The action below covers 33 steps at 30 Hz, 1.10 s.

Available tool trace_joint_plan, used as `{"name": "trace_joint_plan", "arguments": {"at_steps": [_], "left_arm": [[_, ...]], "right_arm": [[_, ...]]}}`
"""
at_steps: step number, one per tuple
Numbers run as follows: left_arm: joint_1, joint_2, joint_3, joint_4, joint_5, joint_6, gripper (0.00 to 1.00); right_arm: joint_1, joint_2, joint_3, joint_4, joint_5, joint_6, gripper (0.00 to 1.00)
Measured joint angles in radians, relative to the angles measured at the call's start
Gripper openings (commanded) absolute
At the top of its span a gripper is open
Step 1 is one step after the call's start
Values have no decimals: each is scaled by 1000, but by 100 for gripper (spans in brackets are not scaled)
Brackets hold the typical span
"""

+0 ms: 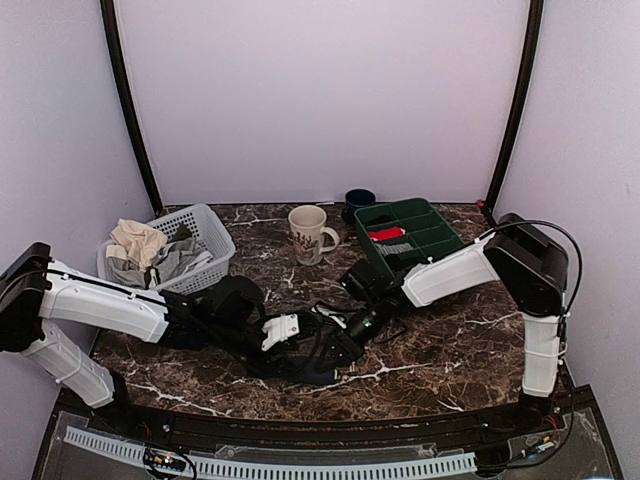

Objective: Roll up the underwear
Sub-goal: Roll the underwear at the center of the board.

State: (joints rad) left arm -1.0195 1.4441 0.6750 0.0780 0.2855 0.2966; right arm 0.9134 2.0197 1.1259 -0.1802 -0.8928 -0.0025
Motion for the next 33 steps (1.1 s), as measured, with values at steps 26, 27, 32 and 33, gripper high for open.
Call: {"name": "trace_joint_plan", "arguments": {"at_steps": [26,27,32,33], "left_arm": [[75,340,240,-95,291,-43,5],[80,345,243,-96,304,-51,5],[108,372,262,-118,364,-87,4],[113,378,267,-124,374,-93,4]], "right_arm": [[-1,-252,-192,40,276,27,42],[-4,-284,-213,45,306,29,43],[0,-539,-367,93,467,45,53],[7,-579,-386,101,490,46,53]]}}
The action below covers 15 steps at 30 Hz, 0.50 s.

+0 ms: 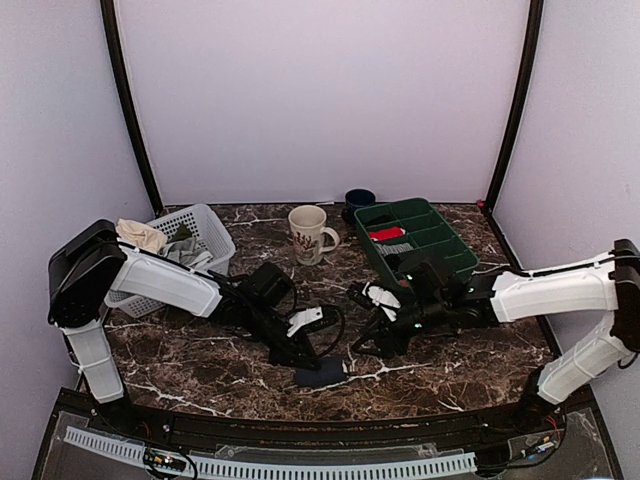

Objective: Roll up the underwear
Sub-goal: Roll the underwear at the center of the board, then pick up the underwear from the center of the board.

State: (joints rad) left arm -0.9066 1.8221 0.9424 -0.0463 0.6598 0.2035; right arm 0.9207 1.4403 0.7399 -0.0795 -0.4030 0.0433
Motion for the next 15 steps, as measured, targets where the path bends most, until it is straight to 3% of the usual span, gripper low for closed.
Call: {"name": "trace_joint_plan", "arguments": {"at_steps": [5,15], "left_arm": [[22,33,33,-31,57,-32,4],[41,101,98,-83,151,-66,6]], "right_arm": [[119,-111,-16,12,139,-63,53],[327,70,88,-41,340,-248,57]]}}
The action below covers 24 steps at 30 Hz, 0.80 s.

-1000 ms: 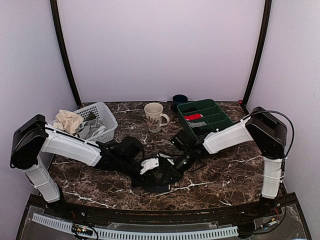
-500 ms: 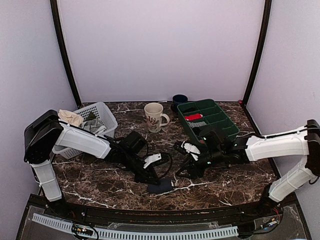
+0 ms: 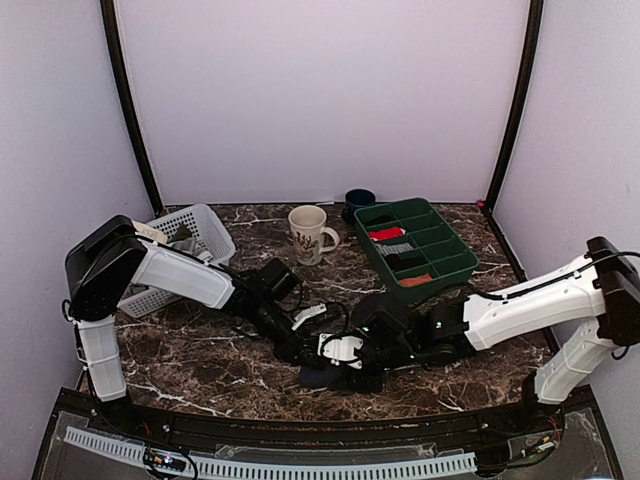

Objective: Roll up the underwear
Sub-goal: Pick up the underwear from the center of the board.

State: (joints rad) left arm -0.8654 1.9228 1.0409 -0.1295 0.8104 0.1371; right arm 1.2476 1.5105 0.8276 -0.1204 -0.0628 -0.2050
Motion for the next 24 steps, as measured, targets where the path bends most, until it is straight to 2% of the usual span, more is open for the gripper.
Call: {"name": "trace_joint_plan", "arguments": {"at_steps": [8,15,20,24], "left_arm": [[11,32,34,-37,46,-4,7],[17,47,52,-59,60,-3,8],[26,60,57,-64,64,-3,9],[33,71,70,-85,68,-3,10]], "right_arm": [[42,179,112,-38,134,-71,59],[56,231,139,-66,194,-123,58],[61,278,162,-63,238,-150,53],[61,311,188,-71,273,-149,36]]}}
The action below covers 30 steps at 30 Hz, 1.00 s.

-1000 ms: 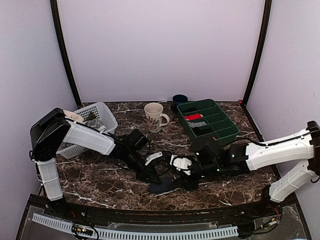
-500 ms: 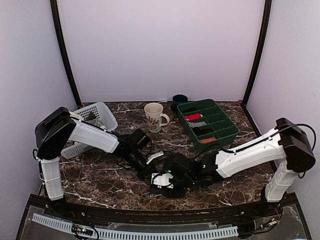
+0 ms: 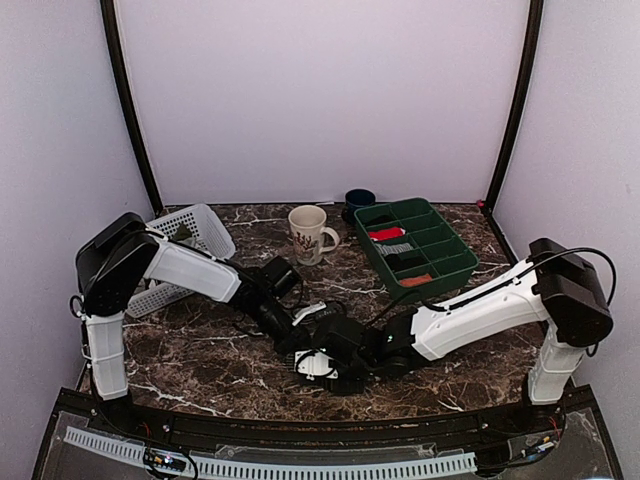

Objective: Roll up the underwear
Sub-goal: Pick up the underwear from the center of the board.

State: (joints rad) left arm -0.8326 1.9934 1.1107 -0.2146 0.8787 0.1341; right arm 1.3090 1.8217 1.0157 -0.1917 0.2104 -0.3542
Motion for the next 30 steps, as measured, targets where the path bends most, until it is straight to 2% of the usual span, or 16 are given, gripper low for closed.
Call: {"name": "trace_joint_plan", "arguments": {"at_steps": [2,4,5,8,10,16,20,21,22,23,30], "left_arm": [[3,6,7,-13,5,2,14],[5,10,14,-26,8,9,24],[5,10,16,-28,10,18,30],[18,10,16,-36,0,20,47],[28,2,11,-31,-3,14,55],[68,-142,-77,-38,-101,-22,65],[98,-322,-148,-19,-233,-70,77],[103,-374,-161,-16,-274,-84,81],[108,-427,-172,-8,-315,-97,96],[110,-468,-179,3,-347,-106,99],[110,-762,-246,111,-617,-173,99]], "right_arm": [[0,6,7,-8,13,-2,22],[3,5,8,-13,19,6,3],[4,3,8,-15,20,6,0],[6,-8,0,-13,21,10,0],[6,-21,-23,6,13,15,0],[-3,-71,-70,24,-26,55,0],[-48,-148,-106,-27,-79,153,0],[-71,-171,-111,-42,-88,183,0],[-101,-199,-116,-52,-103,217,0],[-126,-225,-118,-57,-110,242,0],[-321,-488,-101,-58,-111,476,0]]}}
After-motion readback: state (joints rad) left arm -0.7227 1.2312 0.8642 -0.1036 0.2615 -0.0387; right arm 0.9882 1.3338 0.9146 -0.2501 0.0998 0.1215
